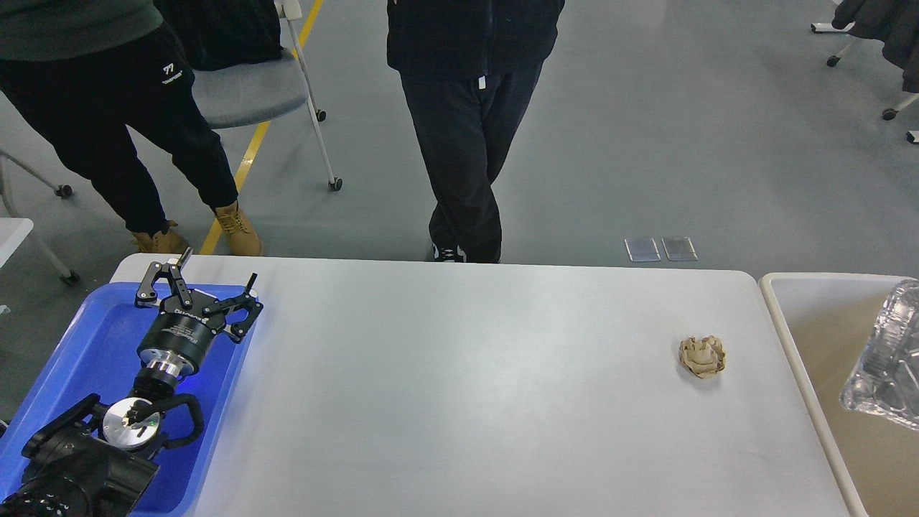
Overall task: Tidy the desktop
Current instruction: 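Lower the foil tray into the beige bin and release it, then bring the empty right gripper back above the table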
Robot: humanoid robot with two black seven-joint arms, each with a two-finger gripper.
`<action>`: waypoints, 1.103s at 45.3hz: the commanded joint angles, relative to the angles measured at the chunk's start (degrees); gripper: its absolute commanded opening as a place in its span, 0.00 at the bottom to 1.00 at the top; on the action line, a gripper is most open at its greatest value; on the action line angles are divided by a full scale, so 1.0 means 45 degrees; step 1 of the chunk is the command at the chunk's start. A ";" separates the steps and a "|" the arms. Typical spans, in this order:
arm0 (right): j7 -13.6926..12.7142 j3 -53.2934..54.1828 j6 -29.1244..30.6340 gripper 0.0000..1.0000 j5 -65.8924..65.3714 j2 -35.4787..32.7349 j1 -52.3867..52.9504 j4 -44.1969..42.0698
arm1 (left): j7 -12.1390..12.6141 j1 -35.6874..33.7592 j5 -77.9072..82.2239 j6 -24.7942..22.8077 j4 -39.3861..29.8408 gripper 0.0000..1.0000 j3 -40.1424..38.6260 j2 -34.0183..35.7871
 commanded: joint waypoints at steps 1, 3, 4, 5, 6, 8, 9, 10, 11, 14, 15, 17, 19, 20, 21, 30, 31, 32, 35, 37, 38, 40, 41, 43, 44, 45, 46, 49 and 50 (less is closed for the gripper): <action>0.0026 0.0128 -0.0060 0.16 -0.0027 0.0362 -0.0454 -0.0127 | -0.0001 -0.0001 0.0000 0.0000 0.0000 1.00 0.0000 0.0000; 0.0026 0.0168 -0.0060 0.48 0.0031 0.0421 -0.0454 -0.0127 | -0.0001 -0.0001 0.0000 0.0000 0.0000 1.00 0.0000 0.0000; 0.0026 0.0168 -0.0060 0.56 0.0032 0.0421 -0.0454 -0.0127 | -0.0001 -0.0001 0.0000 0.0000 0.0000 1.00 0.0000 0.0000; 0.0026 0.0168 -0.0041 0.63 0.0051 0.0421 -0.0454 -0.0127 | -0.0001 -0.0001 0.0000 0.0000 0.0000 1.00 0.0000 0.0000; 0.0026 0.0168 -0.0002 0.76 0.0051 0.0421 -0.0454 -0.0127 | -0.0001 -0.0001 0.0000 0.0000 0.0000 1.00 0.0000 0.0000; 0.0026 0.0187 0.0037 1.00 0.0051 0.0421 -0.0454 -0.0127 | -0.0001 -0.0001 0.0000 0.0000 0.0000 1.00 0.0000 0.0000; 0.0026 0.0187 0.0057 1.00 0.0051 0.0421 -0.0454 -0.0127 | -0.0001 -0.0001 0.0000 0.0000 0.0000 1.00 0.0000 0.0000; 0.0026 0.0206 0.0057 1.00 0.0051 0.0421 -0.0454 -0.0127 | -0.0001 -0.0001 0.0000 0.0000 0.0000 1.00 0.0000 0.0000; 0.0026 0.0207 0.0057 1.00 0.0051 0.0421 -0.0454 -0.0127 | -0.0001 -0.0001 0.0000 0.0000 0.0000 1.00 0.0000 0.0000; 0.0026 0.0245 0.0018 1.00 0.0071 0.0421 -0.0435 -0.0127 | -0.0001 -0.0001 0.0000 0.0000 0.0000 1.00 0.0000 0.0000; 0.0026 0.0304 0.0037 1.00 0.0071 0.0421 -0.0415 -0.0127 | -0.0001 -0.0001 0.0000 0.0000 0.0000 1.00 0.0000 0.0000; 0.0026 0.0537 0.0038 1.00 0.0090 0.0421 -0.0415 -0.0127 | -0.0001 -0.0001 0.0000 0.0000 0.0000 1.00 0.0000 0.0000; 0.0026 0.0830 0.0057 1.00 0.0110 0.0421 -0.0415 -0.0127 | -0.0001 -0.0001 0.0000 0.0000 0.0000 1.00 0.0000 0.0000; 0.0026 0.0967 0.0076 1.00 0.0110 0.0421 -0.0415 -0.0127 | -0.0001 -0.0001 0.0000 0.0000 0.0000 1.00 0.0000 0.0000; 0.0026 0.1065 0.0077 1.00 0.0110 0.0421 -0.0415 -0.0127 | -0.0001 -0.0001 0.0000 0.0000 0.0000 1.00 0.0000 0.0000; 0.0026 0.1572 0.0018 1.00 0.0168 0.0812 0.0150 -0.0107 | -0.0001 -0.0001 0.0000 0.0000 0.0000 1.00 0.0000 0.0000; 0.0026 0.1748 0.0018 1.00 0.0168 0.0850 0.0267 -0.0088 | -0.0001 -0.0001 0.0000 0.0000 0.0000 1.00 0.0019 0.0000; 0.0026 0.1962 0.0018 1.00 0.0168 0.0851 0.0385 -0.0068 | -0.0001 -0.0001 0.0000 0.0000 0.0000 1.00 0.0019 0.0000; -0.0013 0.2840 0.0037 1.00 0.0168 0.0890 0.0794 0.0049 | -0.0001 -0.0001 0.0000 0.0000 0.0000 1.00 0.0019 0.0000; -0.0013 0.3504 0.0037 1.00 0.0168 0.0890 0.1087 0.0185 | -0.0001 -0.0001 0.0000 0.0000 0.0000 1.00 0.0019 0.0000; -0.0013 0.3855 0.0037 1.00 0.0168 0.0871 0.1263 0.0321 | -0.0001 -0.0001 0.0000 0.0000 0.0000 1.00 0.0019 0.0000; -0.0013 0.4559 0.0037 1.00 0.0168 0.0851 0.1634 0.0692 | -0.0001 -0.0001 0.0000 0.0000 0.0000 1.00 0.0000 0.0000; -0.0033 0.4949 0.0037 1.00 0.0168 0.0812 0.1810 0.0926 | -0.0001 -0.0001 0.0000 0.0000 0.0000 1.00 0.0019 0.0000; -0.0033 0.5711 0.0037 1.00 0.0168 0.0734 0.2084 0.1453 | -0.0001 -0.0001 0.0000 0.0000 0.0000 1.00 0.0019 0.0000; -0.0033 0.6120 0.0037 1.00 0.0168 0.0695 0.2201 0.1726 | -0.0001 -0.0001 0.0000 0.0000 0.0000 1.00 0.0019 0.0000; -0.0033 0.6511 0.0037 1.00 0.0168 0.0656 0.2299 0.1980 | -0.0001 -0.0001 0.0000 0.0000 0.0000 1.00 0.0019 0.0000; -0.0052 0.6902 0.0037 1.00 0.0168 0.0578 0.2416 0.2234 | -0.0001 -0.0001 0.0000 0.0000 0.0000 1.00 0.0019 0.0000; -0.0072 0.7977 0.0057 1.00 0.0168 0.0324 0.2728 0.3015 | -0.0001 -0.0001 0.0000 0.0000 0.0000 1.00 0.0019 0.0000; -0.0091 0.8289 0.0057 1.00 0.0168 0.0266 0.2807 0.3289 | -0.0001 -0.0020 0.0000 0.0000 0.0000 1.00 0.0000 0.0000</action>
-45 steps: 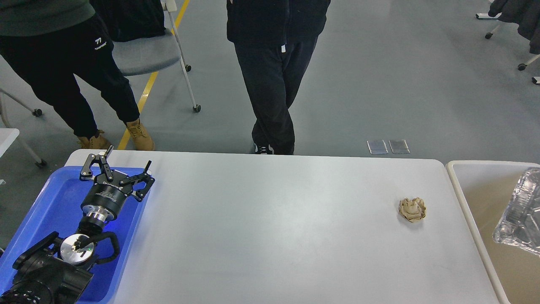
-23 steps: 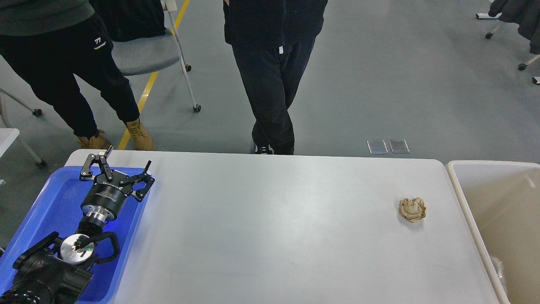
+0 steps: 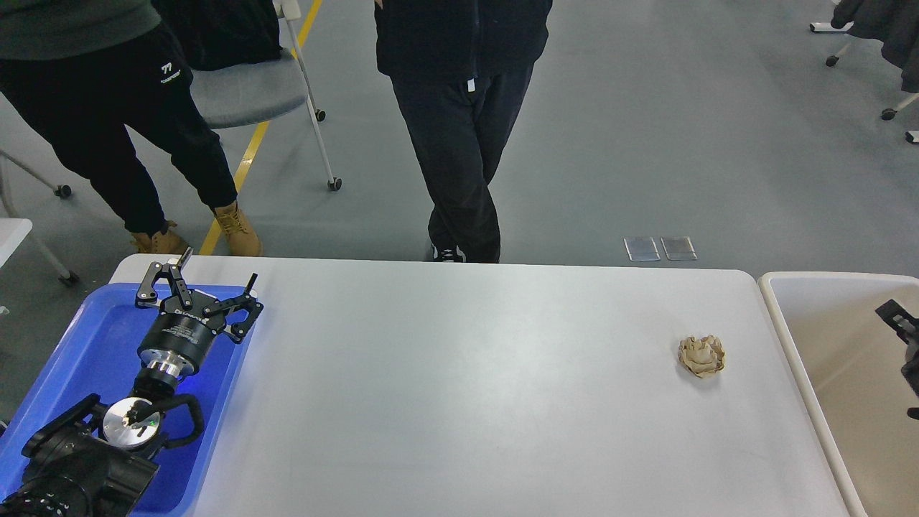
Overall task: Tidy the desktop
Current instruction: 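Bring the empty right gripper back above the table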
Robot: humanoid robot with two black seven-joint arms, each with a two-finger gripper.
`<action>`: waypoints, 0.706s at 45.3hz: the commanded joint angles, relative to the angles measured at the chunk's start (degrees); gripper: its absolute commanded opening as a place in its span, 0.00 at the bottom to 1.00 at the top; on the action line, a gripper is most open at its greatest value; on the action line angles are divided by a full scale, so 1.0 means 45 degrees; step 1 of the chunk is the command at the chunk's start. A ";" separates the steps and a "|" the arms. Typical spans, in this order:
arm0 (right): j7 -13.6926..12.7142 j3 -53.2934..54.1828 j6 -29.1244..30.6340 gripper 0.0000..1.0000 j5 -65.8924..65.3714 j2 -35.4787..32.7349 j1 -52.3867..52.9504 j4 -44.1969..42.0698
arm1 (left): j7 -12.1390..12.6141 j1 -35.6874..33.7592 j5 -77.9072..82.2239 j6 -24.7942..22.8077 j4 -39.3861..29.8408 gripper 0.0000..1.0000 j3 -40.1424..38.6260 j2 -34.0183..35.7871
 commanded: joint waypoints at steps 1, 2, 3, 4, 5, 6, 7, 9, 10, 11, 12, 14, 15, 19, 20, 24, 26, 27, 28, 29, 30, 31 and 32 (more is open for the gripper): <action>-0.0067 0.3765 0.0062 1.00 0.0007 -0.0490 0.1281 0.2415 | 0.0000 -0.0018 0.0000 0.0000 0.0001 1.00 0.0005 0.0000; -0.0105 0.3961 0.0140 1.00 0.0007 -0.0587 0.1339 0.2786 | 0.0000 0.0002 0.0000 0.0000 0.0001 1.00 0.0005 0.0000; -0.0125 0.4021 0.0218 1.00 0.0007 -0.0724 0.1379 0.3215 | 0.0000 0.0002 0.0000 0.0000 0.0001 1.00 0.0005 0.0000; -0.0145 0.4003 0.0335 1.00 -0.0012 -0.0938 0.1379 0.3645 | 0.0000 0.0002 0.0000 0.0000 0.0001 1.00 0.0005 0.0000; -0.0184 0.4022 0.0587 1.00 -0.0032 -0.1327 0.1418 0.4403 | 0.0000 0.0002 0.0000 0.0000 0.0001 1.00 0.0005 0.0000; -0.0203 0.4003 0.0667 1.00 -0.0032 -0.1485 0.1437 0.4778 | 0.0000 0.0002 0.0000 0.0000 0.0001 1.00 -0.0015 0.0000; -0.0204 0.3983 0.0765 1.00 -0.0148 -0.1622 0.1476 0.5111 | 0.0000 0.0002 0.0000 0.0000 0.0001 1.00 0.0005 0.0000; -0.0242 0.3866 0.0882 1.00 -0.0266 -0.1818 0.1593 0.5697 | 0.0000 0.0002 0.0000 0.0000 0.0001 1.00 0.0005 0.0000; -0.0281 0.3750 0.0960 1.00 -0.0266 -0.1877 0.1710 0.5932 | 0.0000 0.0002 0.0000 0.0000 0.0001 1.00 -0.0015 0.0000; -0.0359 0.3613 0.1038 1.00 -0.0286 -0.1935 0.1846 0.6128 | 0.0000 0.0002 0.0000 0.0000 0.0001 1.00 0.0005 0.0000; -0.0418 0.3380 0.1136 1.00 -0.0286 -0.2013 0.2022 0.6265 | 0.0000 0.0002 0.0000 0.0000 0.0001 1.00 0.0005 0.0000; -0.0516 0.2853 0.1292 1.00 -0.0286 -0.2169 0.2412 0.6461 | 0.0000 0.0002 0.0000 0.0000 0.0001 1.00 -0.0015 0.0000; -0.0535 0.2579 0.1409 1.00 -0.0267 -0.2228 0.2627 0.6520 | 0.0000 0.0002 0.0000 0.0000 0.0001 1.00 -0.0015 0.0000; -0.0555 0.1622 0.1917 1.00 -0.0266 -0.2346 0.3428 0.6890 | 0.0000 0.0002 0.0000 0.0000 0.0001 1.00 -0.0015 0.0000; -0.0555 0.1426 0.1976 1.00 -0.0266 -0.2365 0.3623 0.6969 | 0.0000 0.0002 0.0000 0.0000 0.0001 1.00 -0.0015 0.0000; -0.0652 0.0490 0.2152 1.00 -0.0383 -0.2482 0.4463 0.7359 | 0.0000 0.0002 0.0000 0.0000 0.0001 1.00 0.0005 0.0000; -0.0750 -0.0058 0.2250 1.00 -0.0559 -0.2502 0.4912 0.7574 | 0.0000 0.0002 0.0000 0.0000 0.0001 1.00 -0.0015 0.0000; -0.0770 -0.0292 0.2308 1.00 -0.0637 -0.2502 0.5107 0.7652 | 0.0000 0.0002 0.0000 0.0000 0.0001 1.00 -0.0015 0.0000; -0.0789 -0.0507 0.2328 1.00 -0.0715 -0.2502 0.5322 0.7730 | 0.0000 0.0002 0.0000 0.0000 0.0001 1.00 -0.0015 0.0000; -0.0828 -0.0703 0.2367 1.00 -0.0774 -0.2522 0.5518 0.7808 | 0.0000 0.0002 0.0000 0.0000 0.0001 1.00 -0.0015 0.0000; -0.0887 -0.0898 0.2425 1.00 -0.0813 -0.2522 0.5713 0.7906 | 0.0000 0.0002 0.0000 0.0000 0.0001 1.00 -0.0015 0.0000; -0.0945 -0.1074 0.2522 1.00 -0.0852 -0.2503 0.5908 0.7984 | 0.0000 0.0002 0.0000 0.0000 0.0001 1.00 -0.0015 0.0000; -0.1023 -0.1269 0.2581 1.00 -0.0852 -0.2522 0.6142 0.8062 | 0.0000 -0.0017 0.0000 0.0000 0.0001 1.00 -0.0015 0.0000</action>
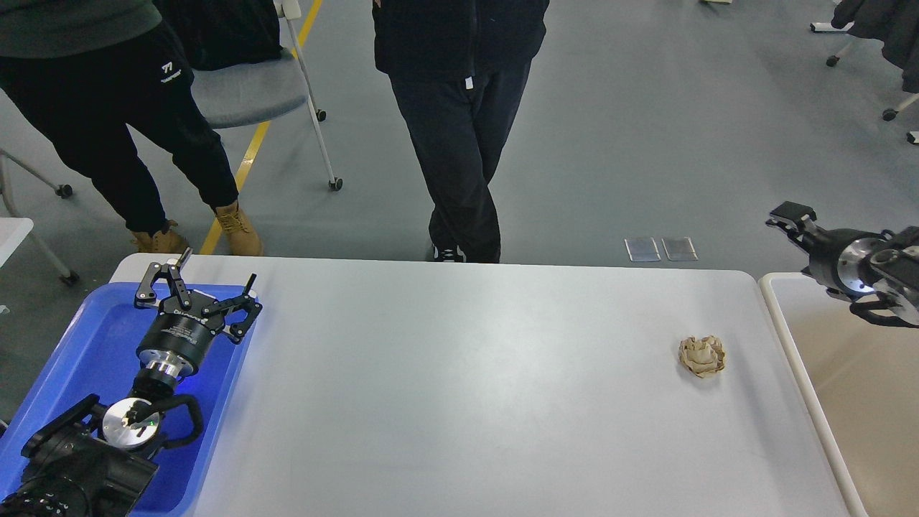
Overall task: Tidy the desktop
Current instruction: 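Bring the empty right gripper back above the table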
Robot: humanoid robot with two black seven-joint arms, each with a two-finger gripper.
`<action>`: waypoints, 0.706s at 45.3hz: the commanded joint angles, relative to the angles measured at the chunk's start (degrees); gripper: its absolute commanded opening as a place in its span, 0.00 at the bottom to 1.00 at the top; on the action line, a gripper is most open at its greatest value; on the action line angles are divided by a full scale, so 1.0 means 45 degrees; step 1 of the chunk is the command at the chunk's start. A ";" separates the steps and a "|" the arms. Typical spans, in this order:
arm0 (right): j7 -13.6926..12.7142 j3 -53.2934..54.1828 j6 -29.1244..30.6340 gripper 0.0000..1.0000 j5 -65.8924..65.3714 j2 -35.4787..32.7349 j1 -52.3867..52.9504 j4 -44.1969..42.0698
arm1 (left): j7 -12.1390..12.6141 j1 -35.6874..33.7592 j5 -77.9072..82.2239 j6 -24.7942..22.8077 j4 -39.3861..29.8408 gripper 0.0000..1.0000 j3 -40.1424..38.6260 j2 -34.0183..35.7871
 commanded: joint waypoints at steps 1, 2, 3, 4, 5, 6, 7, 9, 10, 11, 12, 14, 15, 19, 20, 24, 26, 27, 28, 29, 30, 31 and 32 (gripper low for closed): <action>-0.0465 -0.2237 0.0762 1.00 -0.0394 -0.0276 0.2294 0.1308 | 0.0000 -0.0001 0.0000 0.0000 0.0000 1.00 -0.0004 -0.0001; -0.0524 -0.2432 0.0860 1.00 -0.0394 -0.0295 0.2509 0.1386 | 0.0000 -0.0001 0.0000 0.0000 0.0000 1.00 -0.0004 -0.0001; -0.0563 -0.2647 0.0938 1.00 -0.0394 -0.0295 0.2724 0.1465 | 0.0000 -0.0001 0.0000 0.0000 0.0000 1.00 -0.0004 -0.0001; -0.0583 -0.2881 0.0977 1.00 -0.0394 -0.0295 0.2939 0.1543 | 0.0000 -0.0001 0.0000 0.0000 0.0000 1.00 -0.0004 -0.0001; -0.0602 -0.3096 0.1017 1.00 -0.0394 -0.0295 0.3192 0.1601 | 0.0000 -0.0001 0.0000 0.0000 0.0000 1.00 -0.0004 -0.0001; -0.0603 -0.3330 0.1036 1.00 -0.0394 -0.0295 0.3427 0.1679 | 0.0000 -0.0001 0.0000 0.0000 0.0000 1.00 -0.0004 -0.0001; -0.0603 -0.3584 0.1094 1.00 -0.0394 -0.0295 0.3661 0.1758 | 0.0000 -0.0001 0.0000 0.0000 0.0000 1.00 -0.0004 -0.0001; -0.0603 -0.4111 0.1153 1.00 -0.0394 -0.0295 0.4188 0.1991 | 0.0000 -0.0001 0.0000 0.0000 0.0000 1.00 -0.0004 -0.0001; -0.0603 -0.4385 0.1192 1.00 -0.0374 -0.0276 0.4442 0.2089 | 0.0000 -0.0001 0.0000 0.0000 0.0000 1.00 -0.0004 -0.0001; -0.0603 -0.4697 0.1231 1.00 -0.0374 -0.0276 0.4754 0.2187 | 0.0000 -0.0001 0.0000 0.0000 0.0000 1.00 0.0015 -0.0001; -0.0622 -0.5009 0.1290 1.00 -0.0374 -0.0256 0.5008 0.2265 | 0.0000 -0.0001 0.0000 0.0000 0.0000 1.00 -0.0004 -0.0001; -0.0603 -0.5634 0.1426 1.00 -0.0336 -0.0237 0.5575 0.2460 | 0.0000 -0.0001 0.0000 0.0000 0.0000 1.00 -0.0004 -0.0001; -0.0622 -0.5908 0.1504 1.00 -0.0335 -0.0217 0.5867 0.2577 | 0.0000 -0.0001 0.0000 0.0000 0.0000 1.00 -0.0004 -0.0001; -0.0622 -0.6905 0.1778 1.00 -0.0296 -0.0217 0.7020 0.3143 | 0.0000 -0.0001 0.0000 0.0000 0.0000 1.00 -0.0004 -0.0001; -0.0622 -0.7120 0.1837 1.00 -0.0316 -0.0236 0.7293 0.3319 | 0.0000 -0.0001 0.0000 0.0000 0.0000 1.00 -0.0004 -0.0001; -0.0681 -0.8135 0.2110 1.00 -0.0355 -0.0315 0.8426 0.4217 | 0.0000 -0.0001 0.0019 0.0000 0.0000 1.00 -0.0004 -0.0001; -0.0681 -0.8936 0.2325 1.00 -0.0355 -0.0373 0.9247 0.4764 | 0.0000 -0.0001 0.0000 0.0000 0.0000 1.00 -0.0004 -0.0001; -0.0681 -0.9209 0.2403 1.00 -0.0355 -0.0373 0.9520 0.4959 | 0.0000 -0.0001 0.0000 0.0000 0.0000 1.00 -0.0004 -0.0001; -0.0681 -0.9444 0.2481 1.00 -0.0355 -0.0373 0.9793 0.5174 | 0.0000 -0.0001 0.0019 0.0000 0.0000 1.00 -0.0004 -0.0001; -0.0681 -0.9697 0.2559 1.00 -0.0355 -0.0373 1.0028 0.5389 | 0.0000 -0.0001 0.0019 0.0000 0.0000 1.00 -0.0004 -0.0001; -0.0681 -0.9913 0.2657 1.00 -0.0355 -0.0373 1.0301 0.5604 | 0.0000 -0.0001 0.0019 0.0000 0.0000 1.00 -0.0004 -0.0001; -0.0681 -1.0147 0.2774 1.00 -0.0374 -0.0354 1.0536 0.5819 | 0.0000 -0.0001 0.0019 0.0000 0.0000 1.00 -0.0004 -0.0001; -0.0681 -1.0401 0.2891 1.00 -0.0355 -0.0335 1.0751 0.6014 | 0.0000 -0.0001 0.0019 0.0000 0.0000 1.00 -0.0004 -0.0001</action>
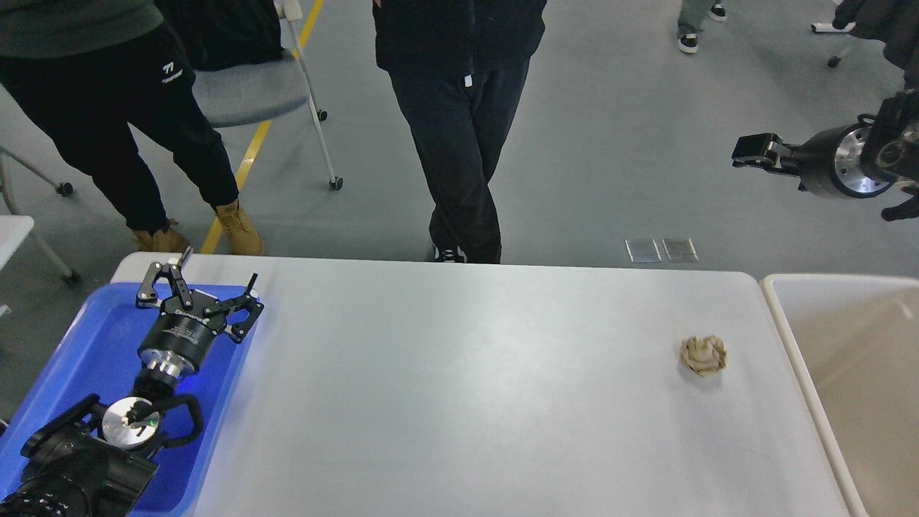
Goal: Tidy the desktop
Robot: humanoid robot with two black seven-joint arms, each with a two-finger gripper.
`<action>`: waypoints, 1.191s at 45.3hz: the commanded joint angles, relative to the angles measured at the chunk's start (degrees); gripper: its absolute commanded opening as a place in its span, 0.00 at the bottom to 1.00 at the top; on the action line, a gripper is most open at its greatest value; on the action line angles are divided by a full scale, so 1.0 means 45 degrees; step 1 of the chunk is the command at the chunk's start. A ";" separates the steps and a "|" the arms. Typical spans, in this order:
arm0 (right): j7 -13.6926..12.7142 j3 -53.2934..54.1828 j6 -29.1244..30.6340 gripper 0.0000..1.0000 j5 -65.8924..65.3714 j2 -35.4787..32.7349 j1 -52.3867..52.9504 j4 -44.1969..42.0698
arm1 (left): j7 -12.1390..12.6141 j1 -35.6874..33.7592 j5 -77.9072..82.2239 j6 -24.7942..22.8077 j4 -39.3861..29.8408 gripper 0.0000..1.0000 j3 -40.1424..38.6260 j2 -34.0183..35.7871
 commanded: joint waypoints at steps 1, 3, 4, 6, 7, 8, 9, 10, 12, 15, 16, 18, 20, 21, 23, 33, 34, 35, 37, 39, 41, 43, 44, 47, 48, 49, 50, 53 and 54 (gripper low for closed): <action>-0.0045 -0.2975 0.1035 1.00 -0.0017 0.0026 0.3223 0.2270 | 0.0000 0.0002 0.0019 0.0000 -0.0001 1.00 0.0019 -0.0002; -0.0026 -0.3385 0.1289 1.00 -0.0018 0.0085 0.3614 0.2680 | 0.0000 0.0002 0.0019 0.0000 -0.0001 1.00 0.0019 -0.0002; -0.0026 -0.3600 0.1426 1.00 -0.0037 0.0124 0.3829 0.2895 | 0.0000 0.0002 0.0019 0.0000 -0.0001 1.00 0.0000 -0.0002; 0.0032 -0.3991 0.1660 1.00 0.0002 0.0221 0.4181 0.3266 | 0.0000 0.0002 0.0019 0.0000 -0.0001 1.00 0.0019 -0.0002; 0.0052 -0.4167 0.1758 1.00 0.0021 0.0319 0.4376 0.3442 | 0.0000 0.0002 0.0019 0.0000 -0.0001 1.00 0.0000 -0.0002; 0.0072 -0.4323 0.1894 1.00 0.0060 0.0416 0.4591 0.3656 | 0.0000 0.0002 0.0019 0.0000 -0.0001 1.00 0.0000 -0.0002; 0.0111 -0.4441 0.2031 1.00 0.0080 0.0533 0.4805 0.3910 | 0.0000 0.0002 0.0019 0.0000 -0.0001 1.00 0.0019 -0.0002; 0.0111 -0.4539 0.2206 1.00 0.0138 0.0631 0.5059 0.4202 | 0.0000 0.0002 0.0019 0.0000 -0.0001 1.00 0.0000 -0.0002; 0.0130 -0.4734 0.2597 1.00 0.0236 0.0826 0.5606 0.4691 | 0.0000 0.0002 0.0019 0.0000 -0.0001 1.00 0.0000 -0.0002; 0.0130 -0.5027 0.3222 1.00 0.0353 0.1236 0.6115 0.5220 | 0.0000 0.0002 0.0019 0.0000 -0.0001 1.00 0.0000 -0.0002; 0.0131 -0.5124 0.3398 1.00 0.0392 0.1392 0.6213 0.5337 | 0.0020 0.0002 0.0019 0.0000 -0.0001 1.00 0.0000 -0.0002; 0.0131 -0.5242 0.3633 1.00 0.0432 0.1705 0.6350 0.5552 | 0.0000 0.0002 0.0019 0.0000 -0.0001 1.00 0.0000 -0.0002; 0.0131 -0.5301 0.3867 1.00 0.0490 0.2056 0.6487 0.5689 | 0.0000 0.0002 0.0019 0.0000 -0.0001 1.00 0.0019 -0.0002; 0.0131 -0.5301 0.3984 1.00 0.0548 0.2251 0.6526 0.5728 | 0.0020 0.0002 0.0019 0.0000 -0.0001 1.00 0.0019 -0.0002; 0.0131 -0.5301 0.4297 1.00 0.0841 0.2837 0.6546 0.5787 | 0.0020 0.0002 0.0019 0.0000 -0.0001 1.00 0.0000 -0.0002; 0.0131 -0.5321 0.5547 1.00 0.1779 0.4322 0.6604 0.5963 | 0.0020 0.0002 0.0019 0.0000 -0.0001 1.00 0.0000 -0.0002; 0.0131 -0.5340 0.5625 1.00 0.1779 0.4440 0.6604 0.5963 | 0.0020 0.0002 0.0019 0.0000 -0.0001 1.00 0.0000 -0.0002; 0.0131 -0.5340 0.5703 1.00 0.1799 0.4537 0.6604 0.5963 | 0.0020 0.0002 0.0019 0.0000 -0.0001 1.00 0.0000 -0.0002; 0.0111 -0.5437 0.5899 1.00 0.1780 0.4733 0.6604 0.5963 | 0.0000 0.0002 0.0019 0.0000 -0.0001 1.00 0.0000 -0.0002; 0.0111 -0.5574 0.6172 1.00 0.1779 0.4909 0.6604 0.5963 | 0.0020 0.0002 0.0038 0.0000 -0.0001 1.00 0.0000 -0.0002; 0.0111 -0.5750 0.6445 1.00 0.1779 0.5026 0.6604 0.5963 | 0.0020 0.0002 0.0039 0.0000 -0.0001 1.00 0.0000 -0.0002; 0.0092 -0.5964 0.6719 1.00 0.1760 0.5066 0.6604 0.5944 | 0.0020 0.0002 0.0039 0.0000 -0.0001 1.00 0.0000 -0.0002; 0.0072 -0.6081 0.6797 1.00 0.1702 0.5066 0.6604 0.5944 | 0.0020 0.0002 0.0039 0.0000 -0.0001 1.00 0.0000 -0.0002; 0.0072 -0.6628 0.7070 1.00 0.1682 0.5066 0.6604 0.5963 | 0.0020 0.0002 0.0039 0.0000 -0.0001 1.00 0.0000 -0.0002; 0.0053 -0.6784 0.7207 1.00 0.1701 0.5066 0.6585 0.5963 | 0.0020 0.0002 0.0039 0.0000 -0.0001 1.00 0.0000 -0.0002; 0.0033 -0.6960 0.7306 1.00 0.1701 0.5066 0.6585 0.6002 | 0.0020 0.0002 0.0039 0.0000 -0.0001 1.00 0.0000 -0.0002; 0.0014 -0.7155 0.7306 1.00 0.1682 0.5046 0.6585 0.6080 | 0.0020 0.0002 0.0039 0.0000 -0.0001 1.00 0.0000 -0.0002; -0.0006 -0.7605 0.7306 1.00 0.1643 0.5007 0.6624 0.6217 | 0.0020 0.0002 0.0019 0.0000 -0.0001 1.00 0.0000 -0.0002; -0.0006 -0.7683 0.7306 1.00 0.1662 0.4988 0.6663 0.6217 | 0.0020 0.0002 0.0038 0.0000 -0.0001 1.00 0.0000 -0.0002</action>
